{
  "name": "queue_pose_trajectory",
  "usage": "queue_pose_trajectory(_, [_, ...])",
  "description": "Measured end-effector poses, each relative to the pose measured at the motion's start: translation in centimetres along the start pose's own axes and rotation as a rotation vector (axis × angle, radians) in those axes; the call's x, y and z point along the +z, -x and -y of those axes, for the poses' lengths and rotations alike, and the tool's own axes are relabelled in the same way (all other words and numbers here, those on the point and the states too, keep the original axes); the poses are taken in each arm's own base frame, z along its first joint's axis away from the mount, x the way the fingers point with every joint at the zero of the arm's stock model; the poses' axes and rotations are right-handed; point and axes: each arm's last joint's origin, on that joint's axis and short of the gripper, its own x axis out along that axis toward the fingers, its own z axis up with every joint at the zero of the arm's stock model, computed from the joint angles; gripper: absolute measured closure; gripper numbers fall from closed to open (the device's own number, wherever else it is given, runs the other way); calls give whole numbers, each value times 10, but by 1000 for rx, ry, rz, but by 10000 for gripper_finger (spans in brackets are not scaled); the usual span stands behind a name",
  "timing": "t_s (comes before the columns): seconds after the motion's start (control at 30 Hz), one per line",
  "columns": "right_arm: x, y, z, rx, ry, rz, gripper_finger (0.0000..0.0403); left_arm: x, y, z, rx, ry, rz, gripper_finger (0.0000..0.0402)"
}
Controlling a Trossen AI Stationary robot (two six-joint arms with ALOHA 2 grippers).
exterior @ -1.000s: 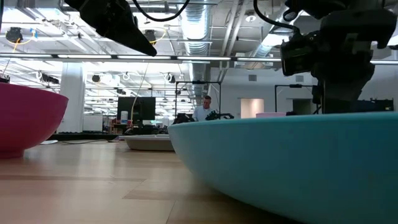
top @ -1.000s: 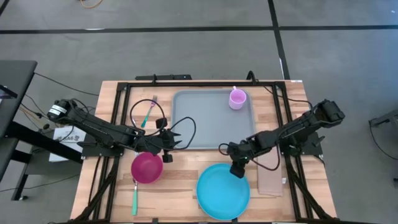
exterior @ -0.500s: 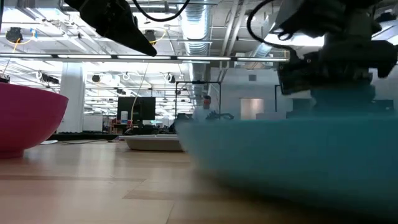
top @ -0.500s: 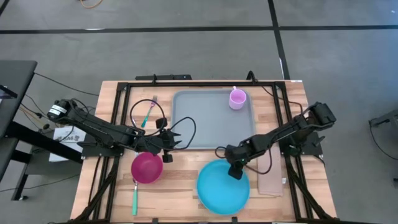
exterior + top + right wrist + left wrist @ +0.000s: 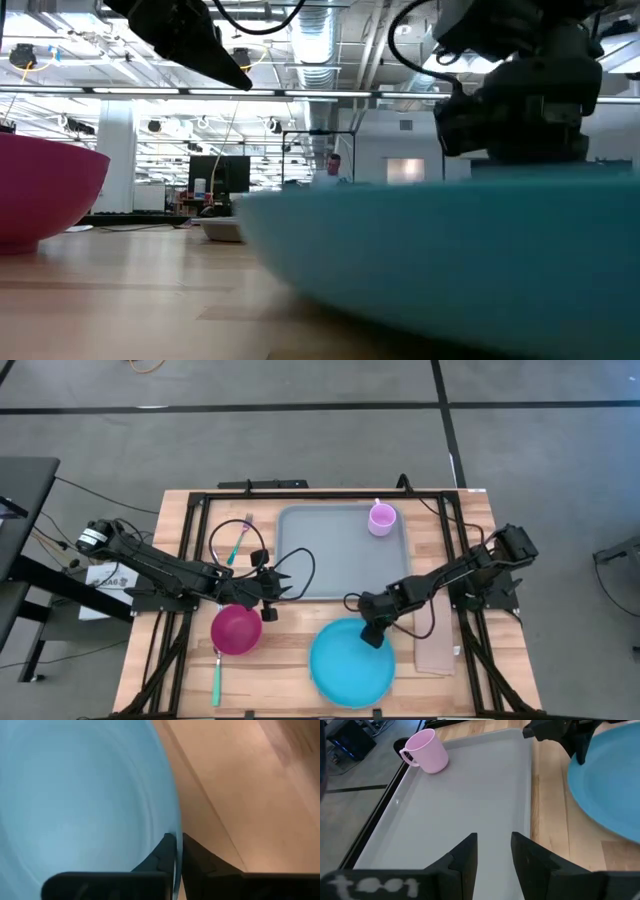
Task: Set up tray
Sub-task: Put the blue plate under the pink mug on the gray tray
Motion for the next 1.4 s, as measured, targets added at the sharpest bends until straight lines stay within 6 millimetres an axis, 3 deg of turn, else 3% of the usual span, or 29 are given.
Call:
queue_pose_trajectory(0.2, [12, 3, -15, 79, 74, 102, 399, 0, 0, 0, 0, 0, 0, 292])
queue_pose_trajectory(0.4, [48, 26, -15, -63, 134, 247, 400, 0, 0, 0, 1, 0, 0, 292])
queue_pose_trajectory(0.6, [83, 56, 14, -242, -7, 235, 401, 0, 0, 0, 1, -1, 0, 292])
queue_pose_trajectory(0.83, [109, 85, 50, -376, -80, 209, 401, 0, 0, 0, 1, 4, -1, 292])
queue_pose_trajectory(1.27, [122, 106, 109, -491, -204, 190, 401, 0, 0, 1, -45, 9, -6, 292])
queue_pose_trajectory(1.4, [123, 108, 115, -392, -201, 154, 402, 0, 0, 1, -45, 9, -6, 292])
